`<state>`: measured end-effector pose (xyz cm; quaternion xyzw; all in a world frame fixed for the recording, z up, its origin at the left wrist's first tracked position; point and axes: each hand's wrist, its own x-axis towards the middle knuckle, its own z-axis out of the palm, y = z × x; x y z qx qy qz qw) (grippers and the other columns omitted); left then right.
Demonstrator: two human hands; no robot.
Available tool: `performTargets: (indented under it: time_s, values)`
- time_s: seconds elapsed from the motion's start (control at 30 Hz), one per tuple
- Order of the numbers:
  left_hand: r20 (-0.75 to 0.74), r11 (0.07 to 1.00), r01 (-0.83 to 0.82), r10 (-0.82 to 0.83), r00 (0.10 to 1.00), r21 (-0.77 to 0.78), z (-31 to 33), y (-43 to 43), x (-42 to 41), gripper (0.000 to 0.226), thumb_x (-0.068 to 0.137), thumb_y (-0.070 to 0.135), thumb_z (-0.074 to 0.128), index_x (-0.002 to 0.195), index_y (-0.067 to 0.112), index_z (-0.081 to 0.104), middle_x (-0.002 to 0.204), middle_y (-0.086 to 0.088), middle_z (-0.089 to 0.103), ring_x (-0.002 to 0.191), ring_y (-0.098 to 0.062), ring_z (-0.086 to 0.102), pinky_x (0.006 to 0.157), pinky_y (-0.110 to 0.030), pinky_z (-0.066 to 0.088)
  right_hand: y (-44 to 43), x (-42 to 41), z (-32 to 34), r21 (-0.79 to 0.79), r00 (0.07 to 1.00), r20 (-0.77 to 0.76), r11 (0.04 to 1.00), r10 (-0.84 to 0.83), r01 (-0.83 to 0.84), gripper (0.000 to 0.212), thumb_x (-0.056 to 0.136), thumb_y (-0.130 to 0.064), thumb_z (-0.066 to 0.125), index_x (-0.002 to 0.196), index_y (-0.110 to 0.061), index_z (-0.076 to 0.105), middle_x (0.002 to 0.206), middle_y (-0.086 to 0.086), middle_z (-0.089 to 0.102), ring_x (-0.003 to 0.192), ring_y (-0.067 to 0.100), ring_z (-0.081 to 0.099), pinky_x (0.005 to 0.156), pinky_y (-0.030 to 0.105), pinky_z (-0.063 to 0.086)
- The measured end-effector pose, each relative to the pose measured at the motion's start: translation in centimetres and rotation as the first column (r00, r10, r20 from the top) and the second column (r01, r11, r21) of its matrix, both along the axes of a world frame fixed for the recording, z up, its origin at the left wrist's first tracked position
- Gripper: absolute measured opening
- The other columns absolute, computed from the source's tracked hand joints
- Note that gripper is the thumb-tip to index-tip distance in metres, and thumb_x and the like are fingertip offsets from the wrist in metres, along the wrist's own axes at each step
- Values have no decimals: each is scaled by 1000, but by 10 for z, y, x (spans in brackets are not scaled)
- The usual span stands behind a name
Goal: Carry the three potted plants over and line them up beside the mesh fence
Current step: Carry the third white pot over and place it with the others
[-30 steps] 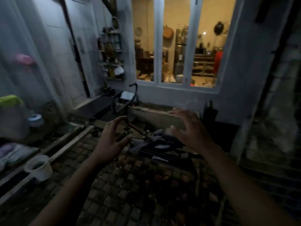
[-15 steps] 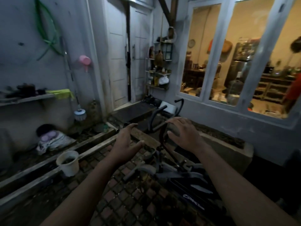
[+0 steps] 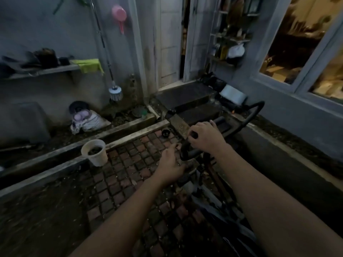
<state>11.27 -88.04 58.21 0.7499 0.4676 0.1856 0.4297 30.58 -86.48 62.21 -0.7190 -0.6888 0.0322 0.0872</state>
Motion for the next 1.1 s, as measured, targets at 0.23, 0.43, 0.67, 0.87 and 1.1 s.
performTargets:
  time_s: [0.23, 0.43, 0.67, 0.87, 1.1]
  values:
    - [24, 984, 162, -161, 987, -70, -34, 47, 28, 80, 90, 15, 65, 159, 12, 25, 159, -12, 34, 147, -26, 36, 121, -42, 37, 41, -5, 11, -185, 972, 234, 982, 0, 44, 49, 91, -58, 46, 56, -23, 49, 62, -6, 53, 70, 20, 54, 79, 36, 44]
    - [83, 929, 329, -319, 944, -171, -52, 105, 6, 46, 94, -7, 63, 133, 16, 54, 122, -8, 54, 117, -19, 53, 94, -24, 45, 90, -3, 22, -491, 982, 186, 866, -6, 98, 47, 90, -58, 53, 65, -18, 56, 73, -3, 62, 72, 21, 59, 64, 34, 42]
    - [127, 982, 10, 15, 992, -190, -43, 217, -79, 29, 96, 2, 66, 112, 25, 58, 105, -2, 56, 104, -20, 59, 87, -27, 52, 210, -41, 8, -333, 995, -91, 940, 49, -77, 21, 89, -45, 58, 81, -27, 63, 82, -11, 65, 83, 15, 62, 72, 33, 44]
    - [95, 931, -284, 312, 945, -231, -73, 337, -178, 38, 99, 18, 66, 130, 33, 49, 135, -11, 50, 125, -25, 55, 95, -28, 51, 352, -111, -37, -277, 946, -248, 921, 208, -275, 26, 91, -41, 59, 116, -36, 55, 101, -16, 71, 107, 13, 64, 116, 50, 23]
    - [-112, 722, -669, 660, 743, -179, -156, 446, -305, 62, 86, 40, 76, 140, 42, 46, 145, -11, 48, 134, -23, 51, 114, -40, 45, 533, -224, -151, -292, 893, -332, 867, 304, -404, 77, 75, -70, 44, 145, -36, 43, 148, 7, 43, 146, 32, 30, 118, 53, 29]
